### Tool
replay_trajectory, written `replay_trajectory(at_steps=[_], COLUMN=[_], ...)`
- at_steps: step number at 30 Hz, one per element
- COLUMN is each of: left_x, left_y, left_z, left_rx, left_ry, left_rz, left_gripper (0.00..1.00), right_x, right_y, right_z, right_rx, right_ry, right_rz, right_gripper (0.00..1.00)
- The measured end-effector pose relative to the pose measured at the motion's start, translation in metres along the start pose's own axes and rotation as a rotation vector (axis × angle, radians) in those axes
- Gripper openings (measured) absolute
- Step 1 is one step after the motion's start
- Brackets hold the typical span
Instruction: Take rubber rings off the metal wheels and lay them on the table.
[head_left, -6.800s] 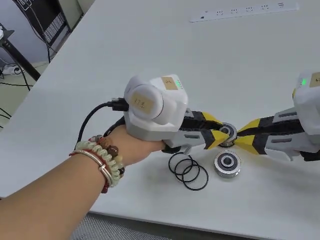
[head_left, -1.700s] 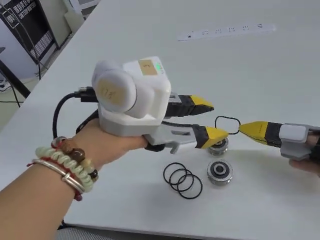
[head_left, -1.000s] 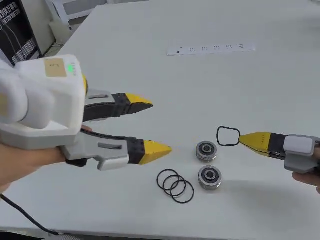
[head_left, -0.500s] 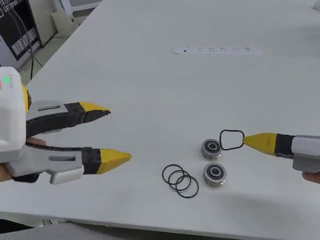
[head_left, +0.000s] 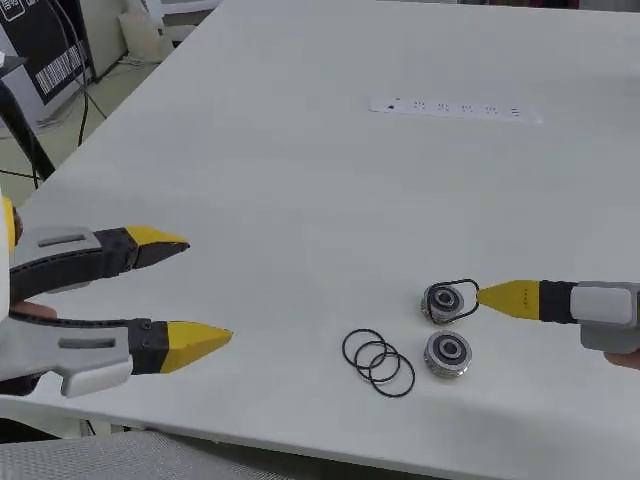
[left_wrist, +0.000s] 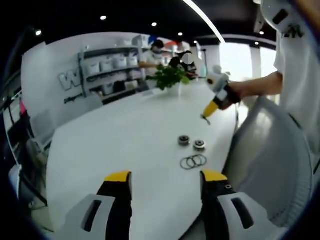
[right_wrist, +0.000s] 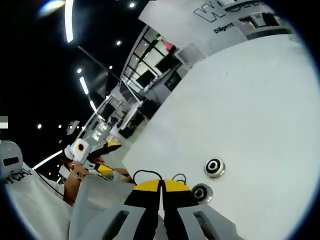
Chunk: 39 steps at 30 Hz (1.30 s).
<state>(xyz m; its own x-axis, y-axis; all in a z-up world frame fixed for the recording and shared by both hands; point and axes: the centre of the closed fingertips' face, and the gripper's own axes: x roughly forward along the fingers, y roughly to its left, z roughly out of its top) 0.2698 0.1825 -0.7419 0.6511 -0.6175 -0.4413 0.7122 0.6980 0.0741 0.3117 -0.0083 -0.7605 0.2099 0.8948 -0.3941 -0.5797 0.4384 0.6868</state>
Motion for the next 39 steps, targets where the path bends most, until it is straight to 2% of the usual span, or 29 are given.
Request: replay_trajectory(at_steps=[8,14,17,25,28,33,39], left_x=[-0.018,-0.026,-0.029,-0.027,-0.025,-0.020,-0.017], left_y=[0.012,0.018,0.020,0.022,0.023,0.030,0.036], left_z=[-0.012,-0.020,-0.025,-0.034,-0.036,-0.042,-0.040], left_rx=[-0.021,-0.025,-0.030,-0.024,-0.028,-0.015,-0.005], left_ry=[-0.001,-0.005,-0.006,0.002,-0.007,0.003,-0.012], left_rz=[0.031,0.043,0.036,-0.001,-0.017,-0.035,-0.045], left_gripper=[0.58,0.59,0.59,0.59,0.59,0.59,0.59], right_x=[0.018,0.031,0.038,0.052,0.057,0.061,0.064], right_y=[0.007,0.010,0.008,0.008,0.007,0.001,-0.011], right_z=[-0.008,-0.013,-0.019,-0.032,-0.034,-0.038,-0.042], right_rx=[-0.034,-0.052,-0.070,-0.107,-0.121,-0.147,-0.181], right_ry=[0.057,0.095,0.131,0.197,0.216,0.243,0.288], right_rz=[-0.016,-0.028,-0.050,-0.092,-0.110,-0.148,-0.189], right_gripper=[0.00,0.00,0.00,0.00,0.00,0.00,0.00])
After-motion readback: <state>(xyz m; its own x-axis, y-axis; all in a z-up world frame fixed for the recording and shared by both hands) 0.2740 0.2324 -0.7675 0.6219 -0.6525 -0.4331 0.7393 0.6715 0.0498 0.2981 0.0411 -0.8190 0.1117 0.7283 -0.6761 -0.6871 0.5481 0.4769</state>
